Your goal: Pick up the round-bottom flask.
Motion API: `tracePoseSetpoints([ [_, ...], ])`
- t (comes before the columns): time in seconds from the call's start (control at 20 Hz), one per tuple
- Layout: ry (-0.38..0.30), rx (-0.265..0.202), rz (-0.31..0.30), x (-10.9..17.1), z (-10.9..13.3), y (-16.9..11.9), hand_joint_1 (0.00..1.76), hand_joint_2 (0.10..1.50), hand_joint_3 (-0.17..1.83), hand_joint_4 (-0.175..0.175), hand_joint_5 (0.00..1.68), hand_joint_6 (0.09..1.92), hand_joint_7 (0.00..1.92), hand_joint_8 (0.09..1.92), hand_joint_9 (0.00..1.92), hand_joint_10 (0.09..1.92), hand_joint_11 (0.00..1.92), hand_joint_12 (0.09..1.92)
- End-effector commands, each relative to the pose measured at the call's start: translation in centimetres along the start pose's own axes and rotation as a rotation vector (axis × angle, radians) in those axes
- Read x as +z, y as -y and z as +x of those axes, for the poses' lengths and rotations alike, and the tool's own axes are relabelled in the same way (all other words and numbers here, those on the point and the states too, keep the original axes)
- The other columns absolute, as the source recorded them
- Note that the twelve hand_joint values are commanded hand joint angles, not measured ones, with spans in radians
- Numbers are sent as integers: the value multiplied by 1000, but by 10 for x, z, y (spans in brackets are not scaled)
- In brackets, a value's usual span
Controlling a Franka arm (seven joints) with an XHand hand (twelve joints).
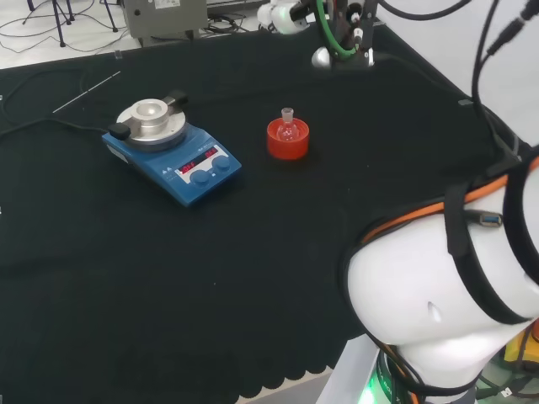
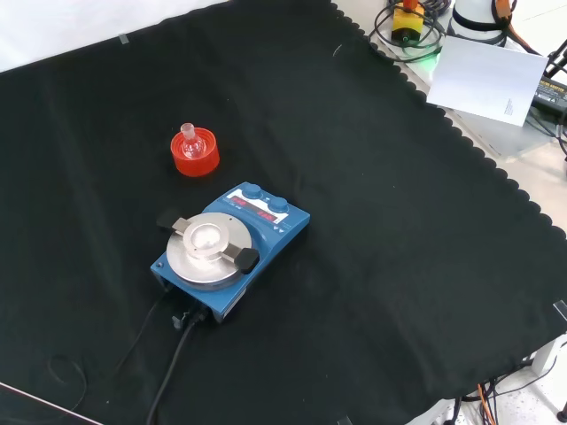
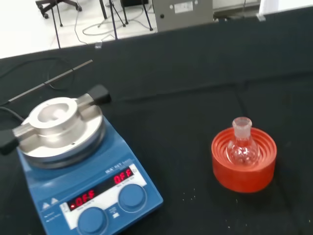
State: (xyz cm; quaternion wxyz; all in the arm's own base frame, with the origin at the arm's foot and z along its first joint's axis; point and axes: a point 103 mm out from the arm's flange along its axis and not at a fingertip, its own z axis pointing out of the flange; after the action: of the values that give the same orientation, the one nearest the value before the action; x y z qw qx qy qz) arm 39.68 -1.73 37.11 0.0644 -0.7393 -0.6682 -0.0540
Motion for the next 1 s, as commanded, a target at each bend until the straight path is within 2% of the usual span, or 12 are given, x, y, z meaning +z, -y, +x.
tracePoseSetpoints([
  [0.05,-91,44,-18,46,-52,-58,537,1137,183,-16,556,87,285,523,356,610,0,1173],
  [0.2,-114,47,-16,58,-53,-66,604,1091,179,-19,555,87,284,527,361,611,0,1184],
  [0.25,-68,87,-25,59,-55,-70,621,1065,205,-19,554,87,281,532,363,611,0,1190],
  [0.3,-78,87,-32,65,-54,-72,637,1029,256,-19,555,87,278,538,364,611,0,1190],
  [0.35,-115,73,-22,68,-60,-76,650,986,324,-20,557,87,274,544,364,612,0,1191],
  [0.55,-144,54,-14,92,-61,-90,694,846,531,-21,544,87,255,563,362,621,0,1196],
  [1.0,-159,47,9,131,-69,-110,753,724,588,-18,534,87,237,568,352,625,0,1180],
])
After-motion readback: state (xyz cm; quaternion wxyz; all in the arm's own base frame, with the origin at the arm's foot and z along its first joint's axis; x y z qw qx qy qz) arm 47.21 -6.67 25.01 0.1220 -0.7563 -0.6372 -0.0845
